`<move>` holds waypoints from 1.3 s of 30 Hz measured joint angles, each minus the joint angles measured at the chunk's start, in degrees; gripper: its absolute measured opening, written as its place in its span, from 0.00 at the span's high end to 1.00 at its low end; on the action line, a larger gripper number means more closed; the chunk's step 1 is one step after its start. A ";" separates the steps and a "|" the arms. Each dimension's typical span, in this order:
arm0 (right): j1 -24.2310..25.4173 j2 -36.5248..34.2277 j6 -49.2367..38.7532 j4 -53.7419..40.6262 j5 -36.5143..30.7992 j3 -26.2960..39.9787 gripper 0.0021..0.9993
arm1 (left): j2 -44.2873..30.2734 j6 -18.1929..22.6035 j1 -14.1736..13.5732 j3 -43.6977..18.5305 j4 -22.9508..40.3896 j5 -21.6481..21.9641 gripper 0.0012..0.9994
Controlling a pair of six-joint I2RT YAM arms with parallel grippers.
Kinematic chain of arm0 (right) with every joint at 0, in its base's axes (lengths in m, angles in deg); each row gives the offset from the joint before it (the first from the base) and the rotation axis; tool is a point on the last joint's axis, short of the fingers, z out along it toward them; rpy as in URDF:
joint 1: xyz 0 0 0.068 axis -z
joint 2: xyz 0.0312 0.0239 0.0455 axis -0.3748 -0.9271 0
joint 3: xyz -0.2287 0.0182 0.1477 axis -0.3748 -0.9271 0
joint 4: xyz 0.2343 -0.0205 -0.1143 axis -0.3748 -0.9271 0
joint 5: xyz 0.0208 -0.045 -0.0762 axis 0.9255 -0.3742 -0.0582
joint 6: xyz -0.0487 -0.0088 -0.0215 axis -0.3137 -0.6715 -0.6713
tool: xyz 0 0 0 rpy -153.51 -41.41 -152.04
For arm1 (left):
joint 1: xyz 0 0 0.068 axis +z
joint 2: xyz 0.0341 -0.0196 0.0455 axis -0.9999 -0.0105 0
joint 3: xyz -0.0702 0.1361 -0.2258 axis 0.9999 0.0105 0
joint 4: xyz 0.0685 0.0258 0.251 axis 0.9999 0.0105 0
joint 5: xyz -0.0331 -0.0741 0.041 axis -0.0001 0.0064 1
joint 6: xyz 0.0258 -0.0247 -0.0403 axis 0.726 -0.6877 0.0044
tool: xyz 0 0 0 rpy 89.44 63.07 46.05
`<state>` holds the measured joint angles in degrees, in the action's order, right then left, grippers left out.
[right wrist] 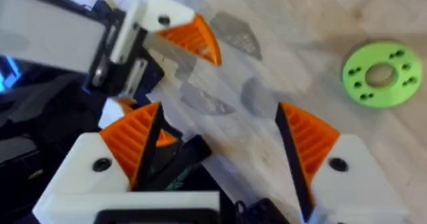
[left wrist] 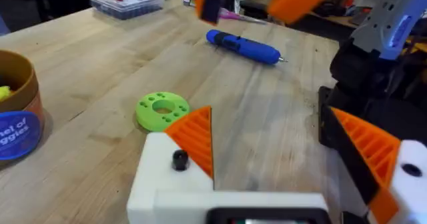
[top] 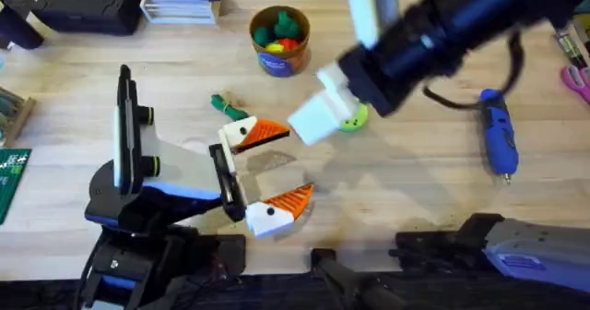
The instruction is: Pick up the gripper from the table and insert it into the empty holder that is missing its gripper. Then pick up a screw, insert it into the mounting hole, and use the screwdriver to tighten it. Finally, clean up the table by picking up the vegetable and placing it into the bucket.
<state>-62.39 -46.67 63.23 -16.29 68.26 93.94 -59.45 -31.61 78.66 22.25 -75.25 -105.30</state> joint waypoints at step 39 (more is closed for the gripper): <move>21.62 16.80 -11.38 -1.26 -2.16 -21.44 0.01 | 0.00 0.53 0.00 0.00 -0.03 0.04 1.00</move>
<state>-40.78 -29.86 51.85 -17.55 66.09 72.50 -59.45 -31.07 78.66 22.25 -75.29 -105.26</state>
